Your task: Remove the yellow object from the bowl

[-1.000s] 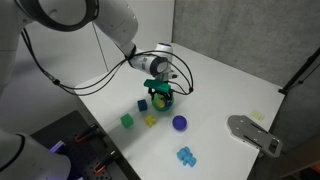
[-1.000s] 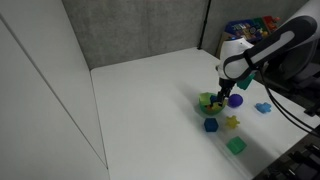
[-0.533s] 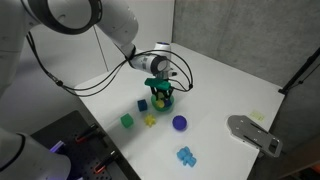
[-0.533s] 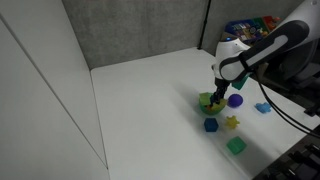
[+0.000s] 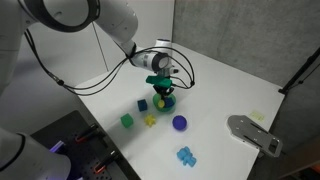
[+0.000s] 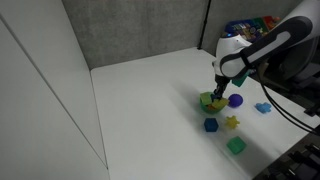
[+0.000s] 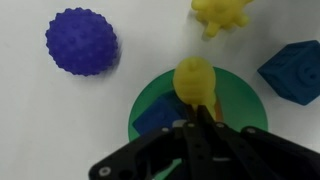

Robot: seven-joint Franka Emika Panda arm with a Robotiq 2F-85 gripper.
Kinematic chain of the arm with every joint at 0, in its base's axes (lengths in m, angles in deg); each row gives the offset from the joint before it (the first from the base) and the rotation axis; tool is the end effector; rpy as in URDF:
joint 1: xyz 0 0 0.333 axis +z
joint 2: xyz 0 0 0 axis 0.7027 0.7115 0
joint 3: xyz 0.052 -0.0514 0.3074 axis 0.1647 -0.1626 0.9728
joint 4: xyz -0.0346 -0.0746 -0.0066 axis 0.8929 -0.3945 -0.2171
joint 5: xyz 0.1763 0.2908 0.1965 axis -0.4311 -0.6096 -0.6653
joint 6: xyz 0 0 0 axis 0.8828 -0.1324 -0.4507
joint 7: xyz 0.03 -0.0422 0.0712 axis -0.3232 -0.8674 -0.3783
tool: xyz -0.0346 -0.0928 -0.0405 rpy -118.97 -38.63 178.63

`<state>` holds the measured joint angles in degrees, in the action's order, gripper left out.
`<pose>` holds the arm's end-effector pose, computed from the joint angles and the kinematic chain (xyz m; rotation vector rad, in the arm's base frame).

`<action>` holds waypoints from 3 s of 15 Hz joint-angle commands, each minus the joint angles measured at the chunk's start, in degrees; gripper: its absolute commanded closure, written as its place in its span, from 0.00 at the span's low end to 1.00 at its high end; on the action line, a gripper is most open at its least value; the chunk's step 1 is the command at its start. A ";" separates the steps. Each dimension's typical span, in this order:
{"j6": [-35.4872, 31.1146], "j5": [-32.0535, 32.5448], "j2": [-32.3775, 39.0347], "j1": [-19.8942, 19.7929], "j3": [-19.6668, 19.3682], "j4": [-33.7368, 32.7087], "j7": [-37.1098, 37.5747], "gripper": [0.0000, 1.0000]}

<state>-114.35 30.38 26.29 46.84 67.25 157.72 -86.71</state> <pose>0.6222 -0.0035 0.1352 2.9700 0.4746 -0.2338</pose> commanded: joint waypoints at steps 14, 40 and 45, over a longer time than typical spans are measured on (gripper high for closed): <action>8.42 -5.02 -13.36 -7.26 1.85 2.25 -3.42 0.97; 17.50 -7.36 -24.76 -11.04 -4.29 4.72 4.97 0.00; 21.13 -7.58 -33.60 -8.16 -2.97 10.83 4.80 0.00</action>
<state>-95.19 23.02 -0.52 37.79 63.28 163.30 -82.41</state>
